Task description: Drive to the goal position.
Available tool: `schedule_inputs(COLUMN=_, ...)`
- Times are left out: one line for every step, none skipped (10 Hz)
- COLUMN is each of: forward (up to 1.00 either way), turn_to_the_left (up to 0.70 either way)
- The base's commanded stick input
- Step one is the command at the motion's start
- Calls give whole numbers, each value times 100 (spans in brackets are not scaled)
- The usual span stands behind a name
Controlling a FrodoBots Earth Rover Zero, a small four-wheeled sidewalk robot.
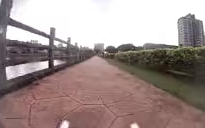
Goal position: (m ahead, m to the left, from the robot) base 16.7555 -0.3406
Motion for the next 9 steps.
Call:
schedule_inputs(forward=70, turn_to_the_left=-28)
schedule_inputs(forward=70, turn_to_the_left=-34)
schedule_inputs(forward=70, turn_to_the_left=-30)
schedule_inputs(forward=70, turn_to_the_left=-19)
schedule_inputs(forward=70, turn_to_the_left=-5)
schedule_inputs(forward=70, turn_to_the_left=0)
schedule_inputs(forward=70, turn_to_the_left=0)
schedule_inputs(forward=70, turn_to_the_left=0)
schedule_inputs(forward=70, turn_to_the_left=0)
